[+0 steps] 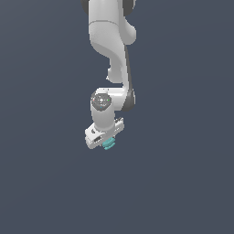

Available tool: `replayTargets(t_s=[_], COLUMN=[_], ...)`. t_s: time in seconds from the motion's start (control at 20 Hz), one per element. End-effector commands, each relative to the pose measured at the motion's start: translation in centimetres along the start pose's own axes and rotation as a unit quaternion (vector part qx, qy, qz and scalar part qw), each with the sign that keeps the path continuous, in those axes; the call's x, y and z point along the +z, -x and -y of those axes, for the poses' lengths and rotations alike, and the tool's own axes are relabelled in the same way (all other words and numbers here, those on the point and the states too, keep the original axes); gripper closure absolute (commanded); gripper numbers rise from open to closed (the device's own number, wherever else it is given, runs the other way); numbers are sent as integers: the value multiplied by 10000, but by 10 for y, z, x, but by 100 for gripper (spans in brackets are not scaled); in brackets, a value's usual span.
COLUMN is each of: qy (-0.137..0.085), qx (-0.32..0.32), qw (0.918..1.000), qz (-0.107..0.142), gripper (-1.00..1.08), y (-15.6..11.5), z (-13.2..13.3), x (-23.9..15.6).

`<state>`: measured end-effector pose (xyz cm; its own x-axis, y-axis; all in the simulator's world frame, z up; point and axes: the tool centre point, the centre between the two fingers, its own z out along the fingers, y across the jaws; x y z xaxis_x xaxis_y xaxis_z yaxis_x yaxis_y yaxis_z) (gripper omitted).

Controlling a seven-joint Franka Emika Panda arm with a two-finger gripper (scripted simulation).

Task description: Pick up the object and move it to a goal position.

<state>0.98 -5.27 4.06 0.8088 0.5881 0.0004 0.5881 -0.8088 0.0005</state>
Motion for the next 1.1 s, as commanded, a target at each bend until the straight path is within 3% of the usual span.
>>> replayTargets(t_s=[0.0, 0.6, 1.05], qy=[-2, 3, 1], qx=[-2, 0, -1], qw=[10000, 10000, 10000], qz=[2, -1, -2], gripper=[108, 108, 108], y=[0, -1, -7], z=[0, -4, -25], x=[1, -7, -52])
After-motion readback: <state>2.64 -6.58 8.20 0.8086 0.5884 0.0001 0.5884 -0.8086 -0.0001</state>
